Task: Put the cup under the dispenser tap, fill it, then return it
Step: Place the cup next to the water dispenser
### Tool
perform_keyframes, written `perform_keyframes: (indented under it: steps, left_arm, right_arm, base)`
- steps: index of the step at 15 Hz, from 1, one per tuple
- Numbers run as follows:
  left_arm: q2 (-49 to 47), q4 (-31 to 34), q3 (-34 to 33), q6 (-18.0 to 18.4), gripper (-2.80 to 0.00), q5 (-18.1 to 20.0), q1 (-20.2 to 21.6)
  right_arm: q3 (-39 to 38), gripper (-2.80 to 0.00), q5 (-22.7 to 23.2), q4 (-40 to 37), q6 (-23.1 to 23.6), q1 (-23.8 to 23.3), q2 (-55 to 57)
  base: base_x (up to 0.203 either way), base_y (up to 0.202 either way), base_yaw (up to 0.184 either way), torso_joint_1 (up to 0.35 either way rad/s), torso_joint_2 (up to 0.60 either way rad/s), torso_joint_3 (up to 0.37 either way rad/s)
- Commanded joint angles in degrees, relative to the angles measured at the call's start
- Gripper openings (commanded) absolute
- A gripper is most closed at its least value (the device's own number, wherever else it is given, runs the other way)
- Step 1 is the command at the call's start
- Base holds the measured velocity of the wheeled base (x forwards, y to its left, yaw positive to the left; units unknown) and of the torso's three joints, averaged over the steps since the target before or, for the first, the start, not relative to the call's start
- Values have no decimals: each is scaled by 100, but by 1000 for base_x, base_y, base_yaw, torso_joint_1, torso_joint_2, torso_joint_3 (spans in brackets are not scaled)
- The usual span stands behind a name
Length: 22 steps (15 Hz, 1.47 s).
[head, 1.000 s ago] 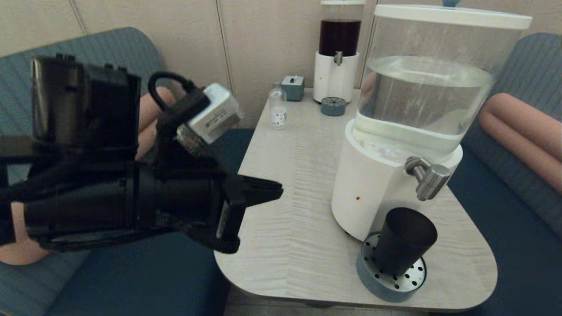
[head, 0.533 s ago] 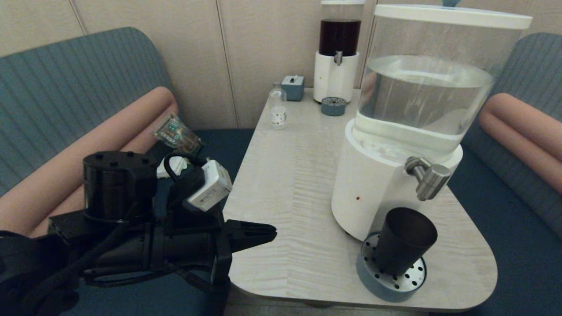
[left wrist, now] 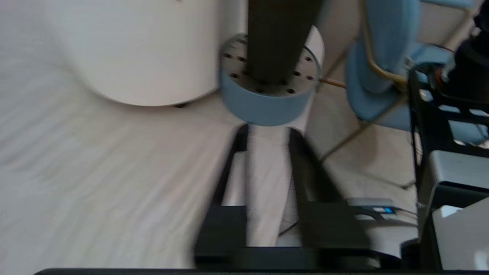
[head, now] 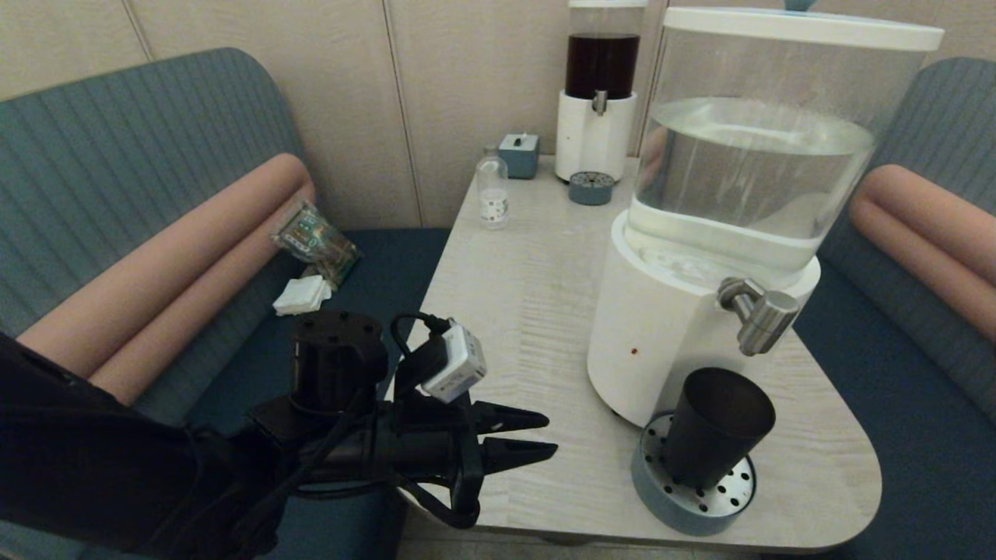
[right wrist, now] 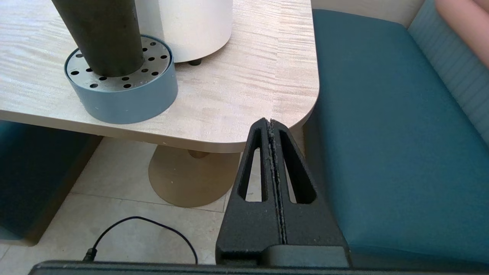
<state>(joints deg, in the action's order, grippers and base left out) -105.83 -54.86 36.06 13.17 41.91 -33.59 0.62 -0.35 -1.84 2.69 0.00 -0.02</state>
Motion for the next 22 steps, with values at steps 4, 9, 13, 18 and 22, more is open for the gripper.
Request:
perform_keyframes:
  steps: [4, 9, 13, 18, 22]
  left_arm:
    - [-751, -861, 341, -145, 0, -9, -449]
    - [-1221, -1673, 773, -811, 0, -63, -742]
    - [-1465, -1675, 1133, -818, 0, -172, -811]
    - [-1771, -1684, 1306, -824, 0, -176, -950]
    - [-2135, -1677, 1713, -831, 0, -235, -1029]
  right_arm:
    - [-1, -280, 0, -1, 3, 0, 2]
    - [-1, -280, 0, -1, 3, 0, 2]
    - [-1, -280, 0, -1, 3, 0, 2]
    - [-1, -280, 0, -1, 3, 0, 2]
    - [-1, -280, 0, -1, 3, 0, 2]
  base:
    - [0, 0, 0, 0, 0, 0]
    - [0, 0, 0, 0, 0, 0]
    - [0, 0, 0, 0, 0, 0]
    - [0, 0, 0, 0, 0, 0]
    - [0, 0, 0, 0, 0, 0]
